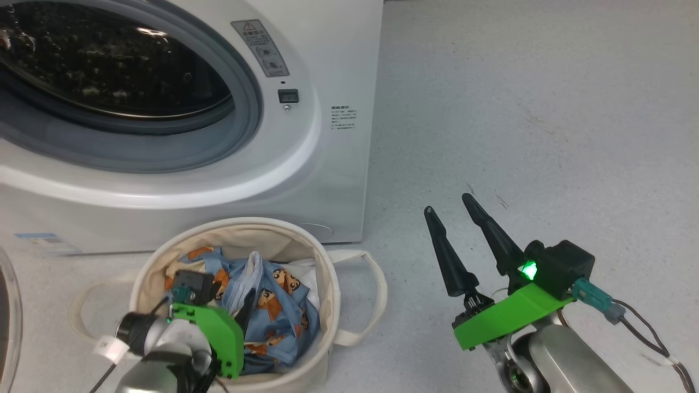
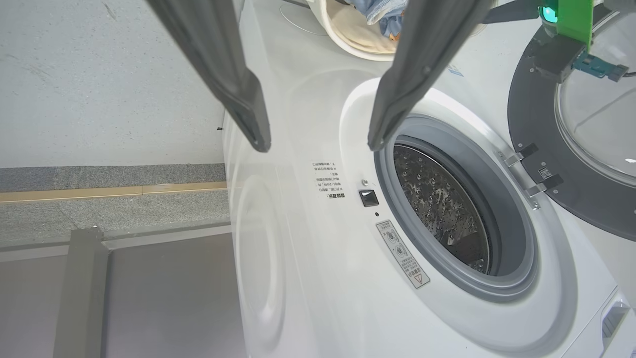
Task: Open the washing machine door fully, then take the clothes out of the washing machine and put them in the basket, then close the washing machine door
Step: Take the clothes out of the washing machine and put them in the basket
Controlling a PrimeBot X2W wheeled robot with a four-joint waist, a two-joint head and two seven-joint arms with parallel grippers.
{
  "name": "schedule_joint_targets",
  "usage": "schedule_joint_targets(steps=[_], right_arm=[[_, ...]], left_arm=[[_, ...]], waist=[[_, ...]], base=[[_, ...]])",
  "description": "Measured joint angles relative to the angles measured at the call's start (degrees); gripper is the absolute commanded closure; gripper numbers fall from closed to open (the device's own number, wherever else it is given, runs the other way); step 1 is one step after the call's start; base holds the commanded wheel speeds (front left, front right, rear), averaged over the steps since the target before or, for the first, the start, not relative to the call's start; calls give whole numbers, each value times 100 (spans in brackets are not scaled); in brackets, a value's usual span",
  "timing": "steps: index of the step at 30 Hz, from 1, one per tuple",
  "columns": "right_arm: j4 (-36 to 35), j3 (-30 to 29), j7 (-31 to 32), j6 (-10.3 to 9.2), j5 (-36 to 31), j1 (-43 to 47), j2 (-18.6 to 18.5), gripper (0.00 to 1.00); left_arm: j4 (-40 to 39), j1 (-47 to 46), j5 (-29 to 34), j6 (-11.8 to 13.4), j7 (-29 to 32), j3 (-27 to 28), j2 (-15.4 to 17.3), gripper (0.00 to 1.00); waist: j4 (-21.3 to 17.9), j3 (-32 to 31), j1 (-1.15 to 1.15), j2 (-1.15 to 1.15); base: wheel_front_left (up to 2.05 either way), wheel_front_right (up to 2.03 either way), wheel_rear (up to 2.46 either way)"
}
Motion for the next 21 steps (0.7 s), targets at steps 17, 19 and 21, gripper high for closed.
schedule_joint_targets(steps=[17,19,21], right_arm=[[102,-29,-1,0,2,185,-7,0],[133,-9,-1,0,2,195,-8,0],[145,1,-1,0,2,202,-8,0]], left_arm=[[-4647,1870,1016,515,-146,2557,750,0],[-5020,2034,1093,515,-146,2721,804,0],[-5185,2102,1133,515,-146,2787,836,0]], waist=[[459,-417,0,0],[524,-479,0,0],[557,-508,0,0]], base=[[0,0,0],[0,0,0],[0,0,0]])
